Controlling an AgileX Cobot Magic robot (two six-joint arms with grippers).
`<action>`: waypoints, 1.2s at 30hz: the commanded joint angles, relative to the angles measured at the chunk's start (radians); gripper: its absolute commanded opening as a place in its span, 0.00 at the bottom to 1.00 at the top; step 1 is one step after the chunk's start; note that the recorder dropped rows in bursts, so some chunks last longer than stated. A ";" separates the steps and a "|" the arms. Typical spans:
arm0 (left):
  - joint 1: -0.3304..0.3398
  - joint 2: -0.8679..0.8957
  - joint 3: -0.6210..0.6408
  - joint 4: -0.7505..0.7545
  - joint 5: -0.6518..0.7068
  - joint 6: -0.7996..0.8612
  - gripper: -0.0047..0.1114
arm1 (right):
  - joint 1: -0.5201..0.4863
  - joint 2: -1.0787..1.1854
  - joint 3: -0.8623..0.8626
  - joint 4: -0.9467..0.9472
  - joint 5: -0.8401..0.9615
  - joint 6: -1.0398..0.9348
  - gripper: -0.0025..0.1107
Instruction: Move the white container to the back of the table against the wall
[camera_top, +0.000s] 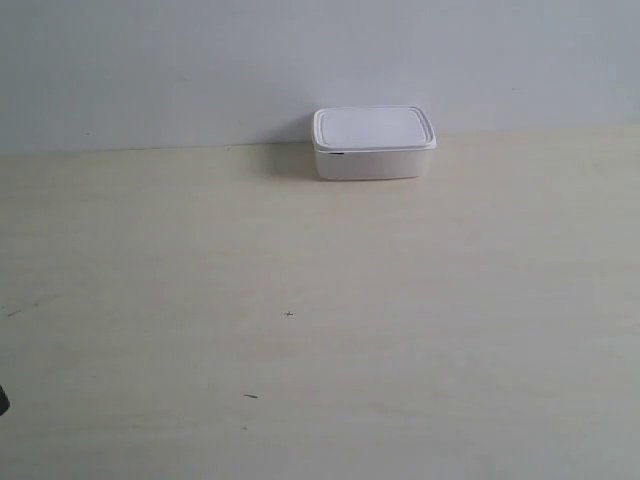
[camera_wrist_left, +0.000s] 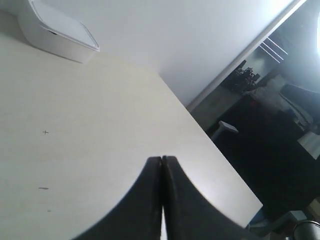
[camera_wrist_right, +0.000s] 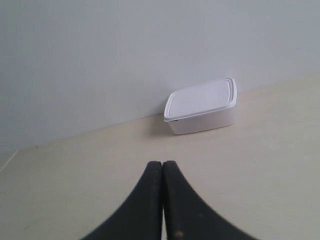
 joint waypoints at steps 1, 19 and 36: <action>-0.007 -0.011 0.005 0.011 -0.009 0.017 0.04 | -0.004 -0.183 0.083 -0.003 0.009 -0.009 0.02; -0.007 -0.008 0.032 0.008 -0.110 0.237 0.04 | 0.128 -0.528 0.333 0.256 0.008 0.034 0.02; -0.007 -0.008 0.032 0.008 -0.182 0.461 0.04 | 0.128 -0.528 0.461 0.106 -0.097 -0.019 0.02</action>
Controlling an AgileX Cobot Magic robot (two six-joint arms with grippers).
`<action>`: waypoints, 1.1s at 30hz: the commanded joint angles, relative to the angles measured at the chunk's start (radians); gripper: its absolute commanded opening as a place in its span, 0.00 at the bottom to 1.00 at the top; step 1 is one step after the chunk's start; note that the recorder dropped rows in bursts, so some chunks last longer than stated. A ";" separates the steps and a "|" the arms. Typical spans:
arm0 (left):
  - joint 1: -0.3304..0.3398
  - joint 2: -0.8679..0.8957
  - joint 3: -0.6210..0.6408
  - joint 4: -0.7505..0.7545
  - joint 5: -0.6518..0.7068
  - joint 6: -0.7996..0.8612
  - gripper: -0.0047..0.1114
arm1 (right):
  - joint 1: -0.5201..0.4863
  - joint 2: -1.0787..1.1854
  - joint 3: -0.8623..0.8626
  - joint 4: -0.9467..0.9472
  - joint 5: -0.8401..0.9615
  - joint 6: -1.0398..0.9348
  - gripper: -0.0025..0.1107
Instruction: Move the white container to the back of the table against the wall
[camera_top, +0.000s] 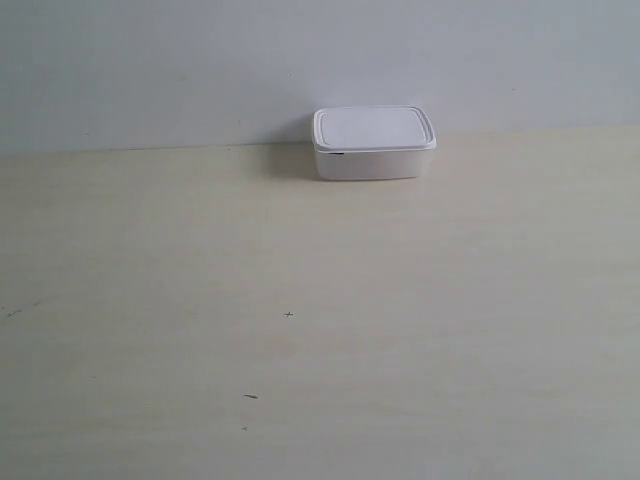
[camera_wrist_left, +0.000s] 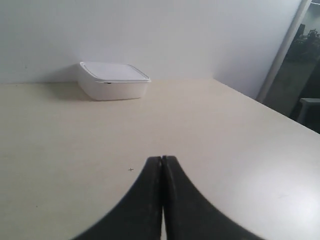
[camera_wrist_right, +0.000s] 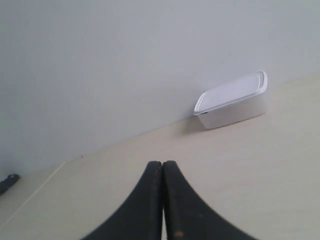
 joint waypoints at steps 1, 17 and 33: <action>-0.007 -0.003 -0.001 -0.001 -0.036 0.050 0.04 | 0.002 -0.005 0.005 -0.014 0.051 0.004 0.02; -0.007 -0.003 -0.001 -0.001 -0.033 0.133 0.04 | 0.002 -0.005 0.005 -0.022 0.068 -0.327 0.02; -0.007 -0.003 -0.001 -0.001 -0.033 0.133 0.04 | 0.002 -0.005 0.005 -0.009 0.071 -0.510 0.02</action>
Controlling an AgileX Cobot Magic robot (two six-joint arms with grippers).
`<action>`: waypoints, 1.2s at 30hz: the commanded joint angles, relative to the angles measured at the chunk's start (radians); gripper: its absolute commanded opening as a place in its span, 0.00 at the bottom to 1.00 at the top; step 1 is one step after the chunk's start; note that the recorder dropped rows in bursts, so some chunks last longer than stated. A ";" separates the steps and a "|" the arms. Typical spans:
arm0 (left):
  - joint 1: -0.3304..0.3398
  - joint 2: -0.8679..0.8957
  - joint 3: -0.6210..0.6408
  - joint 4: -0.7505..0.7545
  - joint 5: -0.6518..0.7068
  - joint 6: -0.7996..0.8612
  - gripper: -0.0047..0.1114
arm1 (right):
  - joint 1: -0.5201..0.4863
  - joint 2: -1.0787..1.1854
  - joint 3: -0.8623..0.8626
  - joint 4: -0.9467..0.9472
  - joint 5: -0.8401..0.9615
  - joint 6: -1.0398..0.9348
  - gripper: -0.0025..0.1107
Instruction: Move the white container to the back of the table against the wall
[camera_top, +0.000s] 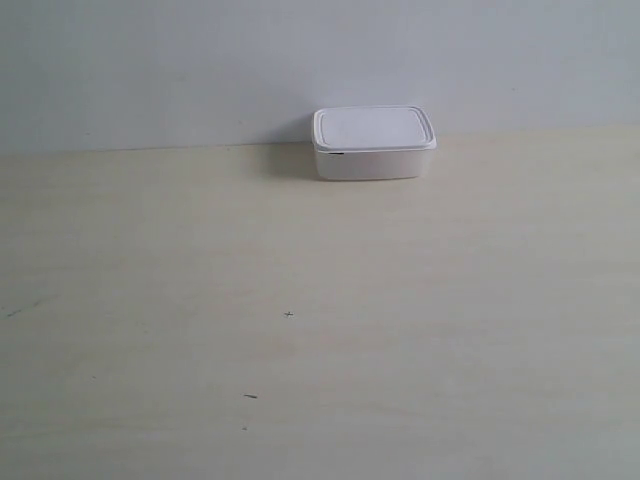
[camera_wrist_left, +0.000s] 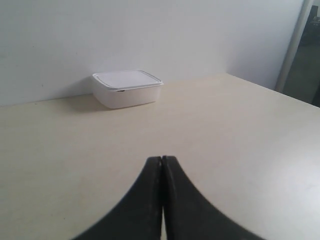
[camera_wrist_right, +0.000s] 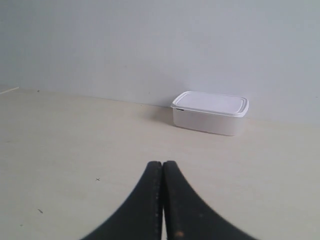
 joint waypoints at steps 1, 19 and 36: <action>-0.007 -0.003 -0.001 -0.001 -0.010 0.005 0.04 | 0.002 -0.005 0.005 -0.001 0.001 -0.012 0.02; 0.335 -0.056 -0.001 -0.001 0.047 0.004 0.04 | -0.153 -0.005 0.005 -0.002 0.001 -0.012 0.02; 0.708 -0.171 -0.001 -0.001 0.047 0.005 0.04 | -0.418 -0.005 0.005 0.004 0.003 -0.012 0.02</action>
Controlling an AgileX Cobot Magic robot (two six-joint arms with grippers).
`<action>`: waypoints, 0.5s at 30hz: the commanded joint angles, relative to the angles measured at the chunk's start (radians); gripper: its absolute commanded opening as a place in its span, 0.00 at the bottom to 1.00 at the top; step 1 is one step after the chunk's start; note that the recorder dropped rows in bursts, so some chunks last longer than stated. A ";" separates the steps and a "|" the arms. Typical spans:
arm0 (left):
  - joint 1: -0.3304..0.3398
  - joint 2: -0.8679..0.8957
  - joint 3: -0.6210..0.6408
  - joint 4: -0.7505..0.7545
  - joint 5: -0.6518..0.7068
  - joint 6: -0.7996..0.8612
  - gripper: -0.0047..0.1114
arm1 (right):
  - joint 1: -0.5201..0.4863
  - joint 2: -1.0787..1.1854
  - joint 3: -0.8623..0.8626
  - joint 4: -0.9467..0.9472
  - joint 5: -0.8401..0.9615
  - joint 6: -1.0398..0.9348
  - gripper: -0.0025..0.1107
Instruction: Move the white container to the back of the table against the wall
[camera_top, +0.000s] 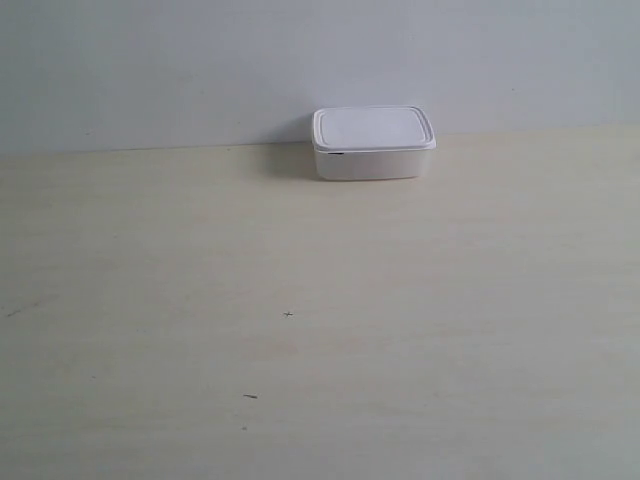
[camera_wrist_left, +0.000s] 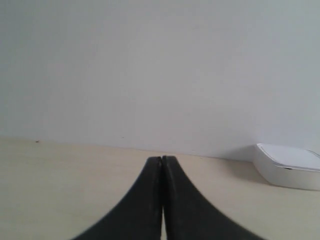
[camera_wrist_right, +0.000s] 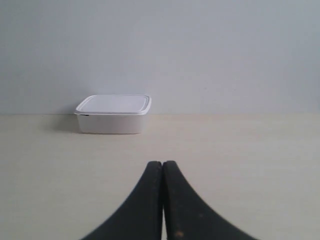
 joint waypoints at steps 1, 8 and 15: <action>0.039 -0.007 -0.001 -0.001 0.007 0.003 0.04 | -0.072 -0.005 0.005 0.002 -0.002 -0.005 0.02; 0.129 -0.007 -0.001 -0.001 0.007 0.003 0.04 | -0.101 -0.005 0.005 0.002 -0.002 -0.005 0.02; 0.187 -0.007 -0.001 -0.001 0.007 0.003 0.04 | -0.101 -0.005 0.005 0.002 -0.002 -0.005 0.02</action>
